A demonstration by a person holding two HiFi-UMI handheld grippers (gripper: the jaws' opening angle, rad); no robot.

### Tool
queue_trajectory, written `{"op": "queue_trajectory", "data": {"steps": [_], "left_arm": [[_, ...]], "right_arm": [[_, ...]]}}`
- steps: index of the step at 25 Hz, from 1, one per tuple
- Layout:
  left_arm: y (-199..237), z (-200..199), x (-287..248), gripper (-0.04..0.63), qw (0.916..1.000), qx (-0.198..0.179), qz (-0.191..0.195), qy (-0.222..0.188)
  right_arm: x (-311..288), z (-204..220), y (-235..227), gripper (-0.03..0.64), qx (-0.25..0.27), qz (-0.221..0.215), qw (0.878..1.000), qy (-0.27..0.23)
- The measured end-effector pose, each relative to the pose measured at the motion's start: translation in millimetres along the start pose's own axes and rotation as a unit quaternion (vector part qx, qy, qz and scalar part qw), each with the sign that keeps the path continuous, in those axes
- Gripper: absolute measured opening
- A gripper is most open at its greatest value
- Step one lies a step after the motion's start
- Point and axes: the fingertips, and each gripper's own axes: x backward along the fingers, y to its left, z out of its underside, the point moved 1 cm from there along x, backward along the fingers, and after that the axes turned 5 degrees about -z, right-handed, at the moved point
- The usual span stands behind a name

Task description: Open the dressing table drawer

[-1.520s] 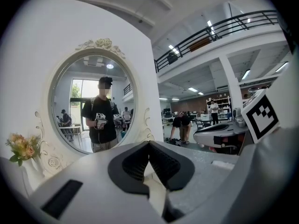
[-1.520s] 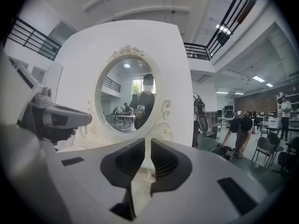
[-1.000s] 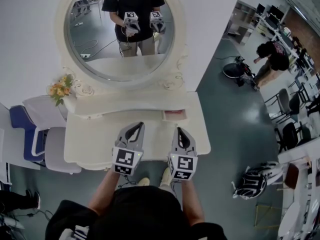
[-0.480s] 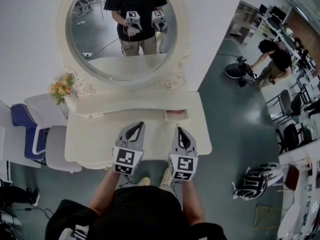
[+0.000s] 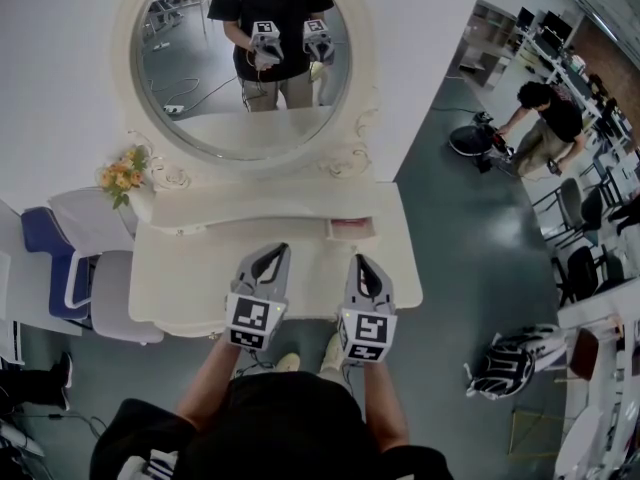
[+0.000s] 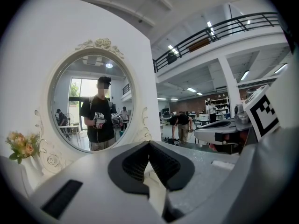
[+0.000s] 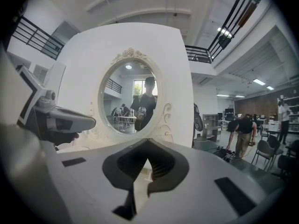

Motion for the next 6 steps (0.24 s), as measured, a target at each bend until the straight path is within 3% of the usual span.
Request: {"op": "queue_trajectory", "data": {"steps": [6], "left_arm": [[-2.9, 0.7, 1.1, 0.003, 1.0000, 0.000, 0.002, 0.000]], "right_arm": [[3.4, 2.6, -2.5, -0.002, -0.002, 0.006, 1.000, 0.006]]}}
